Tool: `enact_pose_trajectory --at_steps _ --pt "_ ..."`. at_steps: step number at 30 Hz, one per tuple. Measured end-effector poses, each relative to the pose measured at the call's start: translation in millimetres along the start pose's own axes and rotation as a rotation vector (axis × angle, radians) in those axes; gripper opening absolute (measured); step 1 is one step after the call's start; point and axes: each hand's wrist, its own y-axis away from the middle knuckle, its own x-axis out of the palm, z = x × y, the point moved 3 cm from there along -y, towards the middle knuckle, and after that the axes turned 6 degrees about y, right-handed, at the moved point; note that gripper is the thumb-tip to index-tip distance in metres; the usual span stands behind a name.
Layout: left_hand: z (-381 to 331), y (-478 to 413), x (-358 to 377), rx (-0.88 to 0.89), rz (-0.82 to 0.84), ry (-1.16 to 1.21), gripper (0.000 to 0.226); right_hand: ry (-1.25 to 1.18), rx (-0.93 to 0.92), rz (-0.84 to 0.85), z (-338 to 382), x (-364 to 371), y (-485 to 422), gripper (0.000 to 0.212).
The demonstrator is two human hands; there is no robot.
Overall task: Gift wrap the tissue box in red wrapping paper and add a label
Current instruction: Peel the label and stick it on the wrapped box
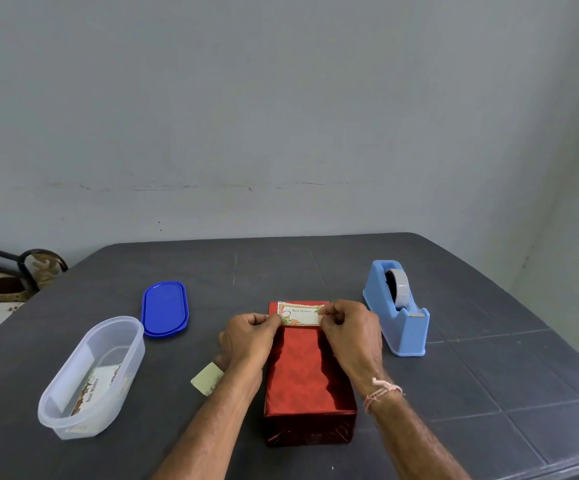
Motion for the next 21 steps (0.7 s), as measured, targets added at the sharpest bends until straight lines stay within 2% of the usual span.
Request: enact_pose_trajectory --at_steps 5,9,12,19,21 --pt "2.6 -6.2 2.0 0.014 -0.015 -0.054 0.015 0.041 -0.021 0.014 -0.8 2.4 -1.4 0.013" --pt "4.2 -8.6 3.8 0.037 -0.037 -0.093 0.027 0.077 -0.055 0.018 -0.8 4.0 -1.8 0.013" --pt "4.2 -8.5 2.6 0.044 -0.04 -0.119 0.022 0.095 -0.066 0.023 -1.4 5.1 -1.8 0.013" --pt "2.9 -4.4 0.9 0.075 0.003 -0.118 0.013 0.131 -0.102 0.032 -3.4 7.6 -1.7 0.01" --pt "4.3 -5.4 1.2 0.1 0.052 -0.103 0.021 0.122 -0.084 0.024 -7.7 6.7 -1.7 0.01"
